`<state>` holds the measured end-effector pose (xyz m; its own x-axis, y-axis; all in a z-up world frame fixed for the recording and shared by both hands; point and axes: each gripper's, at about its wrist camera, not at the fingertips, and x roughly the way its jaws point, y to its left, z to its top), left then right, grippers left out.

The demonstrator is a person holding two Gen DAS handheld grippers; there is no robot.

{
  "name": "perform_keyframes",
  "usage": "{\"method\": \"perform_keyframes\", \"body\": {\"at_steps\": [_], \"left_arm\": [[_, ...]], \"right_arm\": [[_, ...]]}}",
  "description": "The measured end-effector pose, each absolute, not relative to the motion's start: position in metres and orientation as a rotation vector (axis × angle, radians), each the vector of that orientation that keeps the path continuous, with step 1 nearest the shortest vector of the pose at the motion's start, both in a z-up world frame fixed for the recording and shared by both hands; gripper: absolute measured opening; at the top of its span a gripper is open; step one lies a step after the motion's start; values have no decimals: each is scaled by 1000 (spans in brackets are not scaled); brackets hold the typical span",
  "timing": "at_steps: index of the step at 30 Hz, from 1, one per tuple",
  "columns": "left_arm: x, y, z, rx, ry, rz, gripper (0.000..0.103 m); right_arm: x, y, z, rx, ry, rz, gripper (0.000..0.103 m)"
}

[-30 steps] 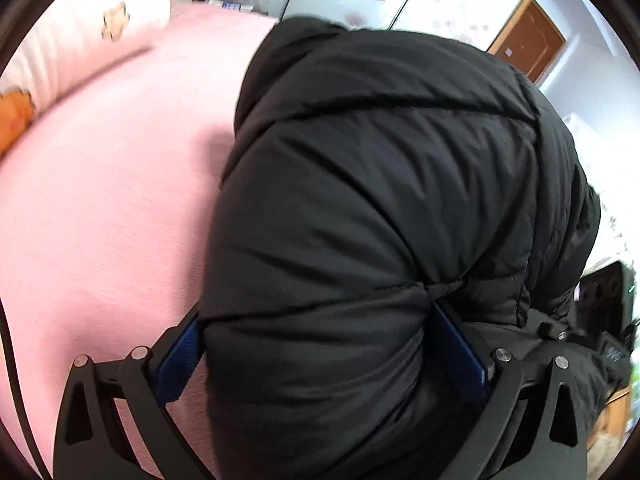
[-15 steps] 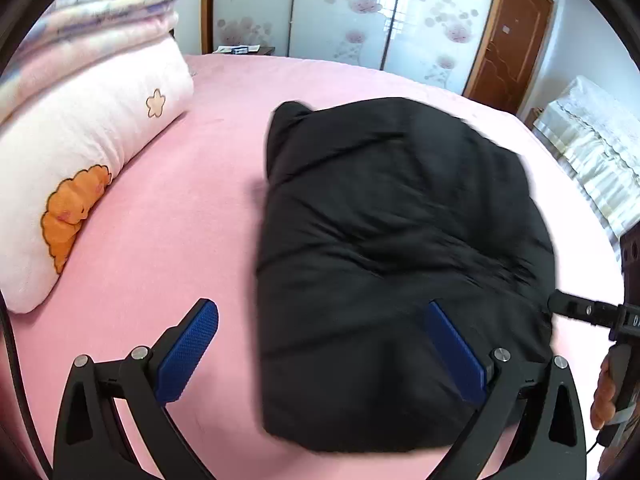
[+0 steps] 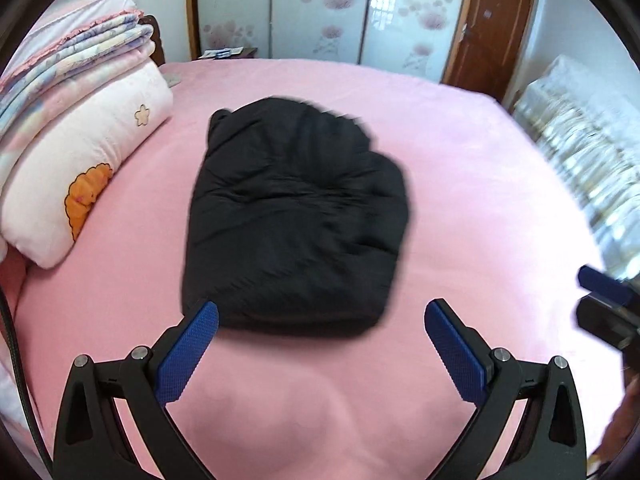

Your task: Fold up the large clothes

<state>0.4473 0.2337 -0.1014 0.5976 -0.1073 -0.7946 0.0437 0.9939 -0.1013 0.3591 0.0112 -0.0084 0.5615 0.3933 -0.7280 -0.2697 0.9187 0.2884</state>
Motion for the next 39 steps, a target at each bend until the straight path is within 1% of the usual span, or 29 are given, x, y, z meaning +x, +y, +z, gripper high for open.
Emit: {"method": "perform_keyframes", "body": {"at_steps": [5,13,18,25,31,39], "left_arm": [[375,191,-51,-60,881,-119,102],[259,134,-1,-55,787,-92,102],[188,98,7,-58,733,-87,102],[126,62,1,-42,725,-74,102],[96,48,5,-71,725,-75,102],[70,44,8,-106,713,-83,102]], "right_arm": [[300,-7,28,101,864,324,74],[197,-61,80,88,786,253,74],[136,-87,96,67,751,206,74],[67,-126,90,82,748,157,74],[27,-145,82,128,733,125,74],[-5,-144,85,123,656,58,74]]}}
